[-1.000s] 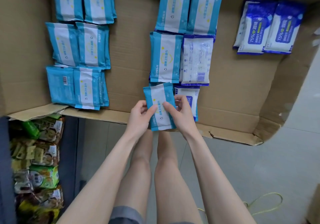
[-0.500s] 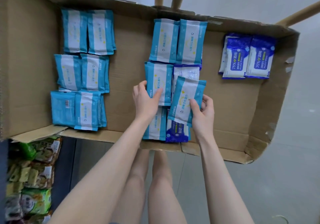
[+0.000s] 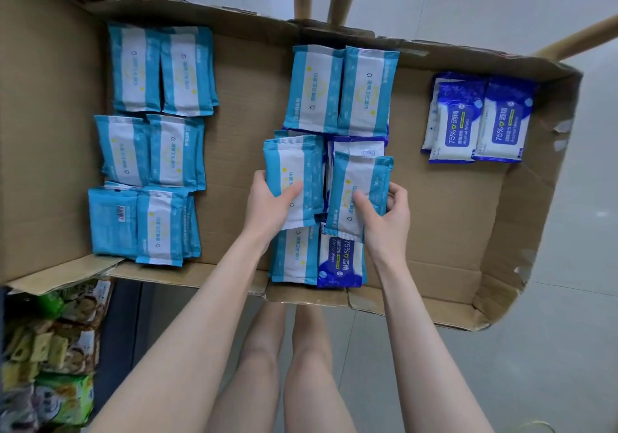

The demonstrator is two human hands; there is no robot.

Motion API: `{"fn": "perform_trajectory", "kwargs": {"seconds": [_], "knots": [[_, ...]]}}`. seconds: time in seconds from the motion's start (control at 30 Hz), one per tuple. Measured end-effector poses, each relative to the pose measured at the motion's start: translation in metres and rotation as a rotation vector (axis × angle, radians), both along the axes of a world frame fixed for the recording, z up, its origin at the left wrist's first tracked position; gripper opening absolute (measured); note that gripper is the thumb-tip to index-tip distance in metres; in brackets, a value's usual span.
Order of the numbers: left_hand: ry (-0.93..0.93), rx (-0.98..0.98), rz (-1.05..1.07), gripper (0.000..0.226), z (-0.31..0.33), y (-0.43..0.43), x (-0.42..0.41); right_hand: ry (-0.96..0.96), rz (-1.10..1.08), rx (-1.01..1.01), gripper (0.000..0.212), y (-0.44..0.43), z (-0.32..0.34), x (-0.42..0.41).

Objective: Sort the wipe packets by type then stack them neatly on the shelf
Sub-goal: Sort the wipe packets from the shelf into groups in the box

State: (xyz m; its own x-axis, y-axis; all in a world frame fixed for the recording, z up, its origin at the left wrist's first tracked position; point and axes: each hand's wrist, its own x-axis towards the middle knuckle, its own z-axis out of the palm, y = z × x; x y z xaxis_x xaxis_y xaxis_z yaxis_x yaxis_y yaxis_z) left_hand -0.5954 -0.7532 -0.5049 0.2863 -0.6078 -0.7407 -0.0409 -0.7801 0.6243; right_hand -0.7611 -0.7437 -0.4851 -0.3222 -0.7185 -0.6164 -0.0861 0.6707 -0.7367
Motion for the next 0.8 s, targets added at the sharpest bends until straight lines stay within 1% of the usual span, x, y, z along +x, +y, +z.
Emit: {"fn": "perform_trajectory", "kwargs": {"seconds": [0.1, 0.2, 0.27, 0.33, 0.43, 0.5, 0.6, 0.63, 0.8], "knots": [[0.075, -0.038, 0.075, 0.035, 0.015, 0.012, 0.006, -0.029, 0.014, 0.0, 0.029, -0.001, 0.005, -0.001], [0.21, -0.083, 0.093, 0.037, 0.032, 0.023, 0.015, -0.166, 0.053, 0.031, 0.024, 0.001, 0.016, -0.002], [0.291, -0.106, 0.103, 0.032, 0.046, 0.031, 0.021, -0.273, 0.091, 0.067, 0.023, 0.004, 0.025, 0.001], [0.327, -0.114, 0.115, 0.026, 0.059, 0.039, 0.027, -0.349, 0.12, 0.1, 0.025, 0.008, 0.034, 0.007], [0.336, -0.1, 0.142, 0.023, 0.073, 0.05, 0.04, -0.398, 0.127, 0.128, 0.026, 0.014, 0.045, 0.024], [0.328, -0.078, 0.162, 0.027, 0.078, 0.055, 0.051, -0.385, 0.14, 0.139, 0.027, 0.018, 0.05, 0.039], [0.304, -0.06, 0.174, 0.04, 0.082, 0.059, 0.073, -0.315, 0.218, 0.129, 0.022, 0.019, 0.055, 0.066], [0.295, -0.06, 0.182, 0.041, 0.083, 0.06, 0.082, -0.291, 0.247, 0.13, 0.021, 0.018, 0.056, 0.076], [0.179, -0.074, 0.231, 0.025, 0.071, 0.054, 0.139, -0.21, 0.338, 0.098, 0.024, 0.007, 0.047, 0.138]]}}
